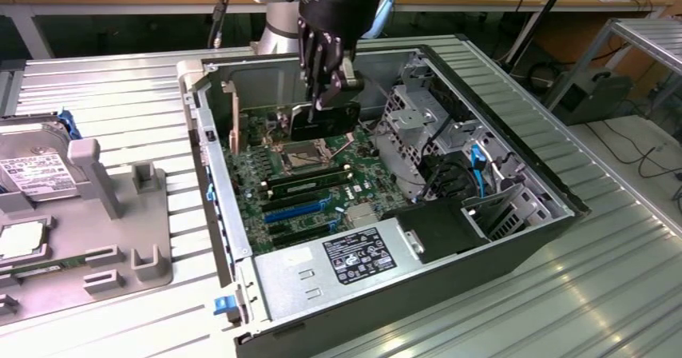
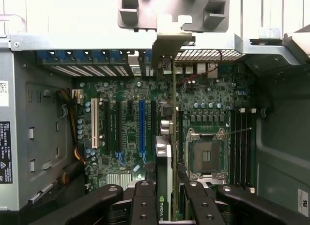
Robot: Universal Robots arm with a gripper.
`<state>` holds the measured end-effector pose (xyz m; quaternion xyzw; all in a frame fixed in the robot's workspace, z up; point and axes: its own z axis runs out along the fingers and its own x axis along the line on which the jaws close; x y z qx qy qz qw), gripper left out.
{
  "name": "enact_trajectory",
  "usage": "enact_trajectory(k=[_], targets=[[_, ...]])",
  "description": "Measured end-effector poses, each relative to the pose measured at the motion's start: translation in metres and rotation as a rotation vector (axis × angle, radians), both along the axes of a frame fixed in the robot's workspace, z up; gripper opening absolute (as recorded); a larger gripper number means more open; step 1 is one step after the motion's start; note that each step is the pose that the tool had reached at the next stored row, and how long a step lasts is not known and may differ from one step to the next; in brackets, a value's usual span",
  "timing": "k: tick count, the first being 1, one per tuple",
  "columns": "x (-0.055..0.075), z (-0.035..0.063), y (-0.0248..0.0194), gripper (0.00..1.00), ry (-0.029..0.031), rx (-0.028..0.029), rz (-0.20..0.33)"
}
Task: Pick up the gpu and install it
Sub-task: 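Insert the gpu into the slot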
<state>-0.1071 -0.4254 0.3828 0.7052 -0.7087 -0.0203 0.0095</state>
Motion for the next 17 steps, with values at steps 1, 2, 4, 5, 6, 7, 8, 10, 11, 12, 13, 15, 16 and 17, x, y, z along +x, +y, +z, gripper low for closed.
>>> enact_trajectory(k=[1,2,4,5,6,7,8,10,11,12,13,15,16,17], targets=[[0.0,-0.0005,0.0,0.27,0.0,0.0,0.0],[0.0,-0.0012,0.0,0.27,0.0,0.0,0.0],[0.0,-0.003,0.0,0.27,0.0,-0.0001,0.0],[0.0,-0.0034,0.0,0.27,0.0,-0.0001,0.0],[0.0,-0.0038,0.0,0.27,0.0,0.0,0.0],[0.0,-0.0042,0.0,0.27,0.0,0.0,0.0],[0.0,-0.0049,0.0,0.27,-0.0001,0.0,0.0],[0.0,-0.0057,0.0,0.27,0.0,0.0,0.0],[0.0,-0.0062,0.0,0.27,0.0,-0.0001,0.0],[0.0,-0.0066,0.0,0.27,0.0,0.0,0.0],[0.0,-0.0071,0.0,0.27,0.0,-0.0001,0.0],[0.0,-0.0085,0.0,0.27,0.0,0.0,0.0],[0.0,-0.0089,0.0,0.27,-0.0001,0.0,0.0],[0.0,-0.0095,0.0,0.27,0.0,0.0,0.0]])
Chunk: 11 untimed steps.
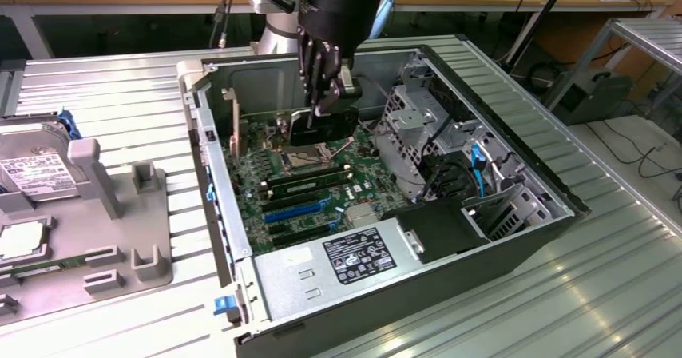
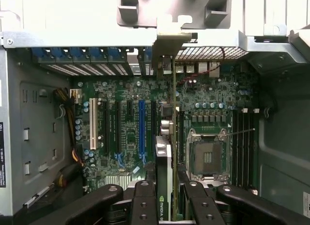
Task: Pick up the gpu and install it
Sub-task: 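Insert the gpu into the slot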
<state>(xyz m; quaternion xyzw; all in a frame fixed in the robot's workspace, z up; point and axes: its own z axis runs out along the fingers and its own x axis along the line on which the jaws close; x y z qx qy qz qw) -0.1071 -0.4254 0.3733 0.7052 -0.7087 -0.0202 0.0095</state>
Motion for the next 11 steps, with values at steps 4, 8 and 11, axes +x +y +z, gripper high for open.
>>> enact_trajectory(k=[4,8,11], targets=[[0.0,-0.0033,0.0,0.27,0.0,0.0,0.0],[0.0,-0.0063,0.0,0.27,0.0,0.0,0.0],[0.0,-0.0081,0.0,0.27,0.0,0.0,0.0]])
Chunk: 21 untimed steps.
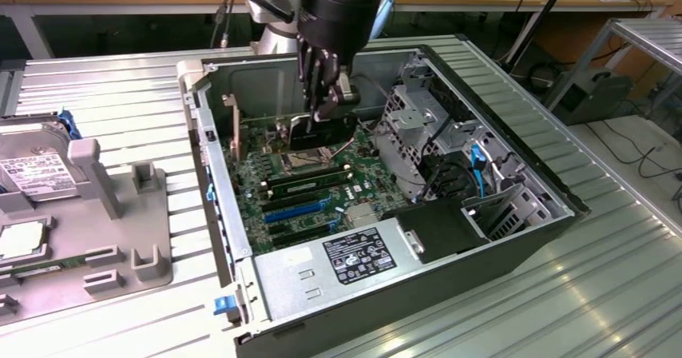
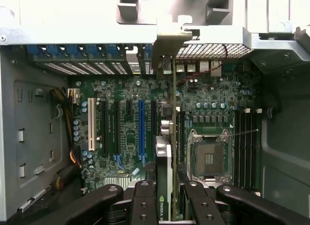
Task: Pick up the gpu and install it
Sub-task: 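Insert the gpu into the slot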
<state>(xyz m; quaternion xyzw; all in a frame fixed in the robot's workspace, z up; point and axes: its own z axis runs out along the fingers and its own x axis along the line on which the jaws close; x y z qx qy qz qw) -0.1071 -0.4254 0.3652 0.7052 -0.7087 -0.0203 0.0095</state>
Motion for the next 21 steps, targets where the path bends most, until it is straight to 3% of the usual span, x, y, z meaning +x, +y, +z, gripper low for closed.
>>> enact_trajectory(k=[21], targets=[[0.0,-0.0071,0.0,0.27,0.0,0.0,0.0]])
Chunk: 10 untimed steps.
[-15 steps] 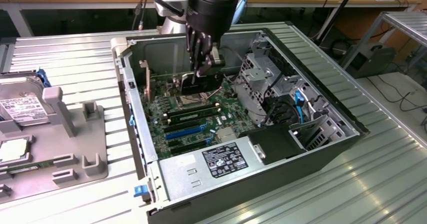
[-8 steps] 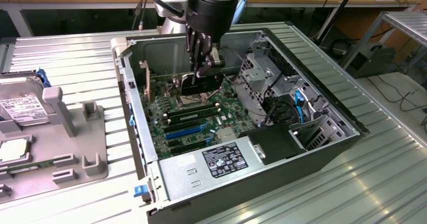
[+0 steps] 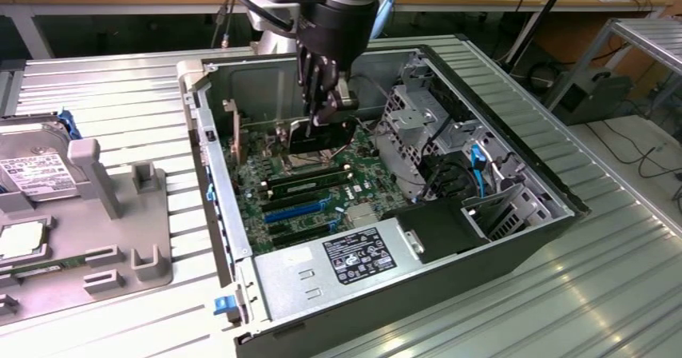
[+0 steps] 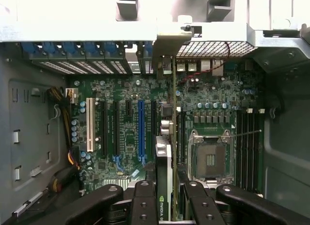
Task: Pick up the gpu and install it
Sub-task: 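Insert the gpu into the slot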
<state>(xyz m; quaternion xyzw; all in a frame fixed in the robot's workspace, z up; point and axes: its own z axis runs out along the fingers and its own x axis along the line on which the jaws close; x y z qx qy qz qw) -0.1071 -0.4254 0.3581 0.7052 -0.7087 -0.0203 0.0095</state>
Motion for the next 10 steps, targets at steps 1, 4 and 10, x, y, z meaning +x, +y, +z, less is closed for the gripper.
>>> enact_trajectory(k=[1,4,10], targets=[[0.0,-0.0006,0.0,0.27,0.0,0.0,0.0],[0.0,-0.0015,0.0,0.27,0.0,0.0,0.0],[0.0,-0.0035,0.0,0.27,0.0,0.0,0.0]])
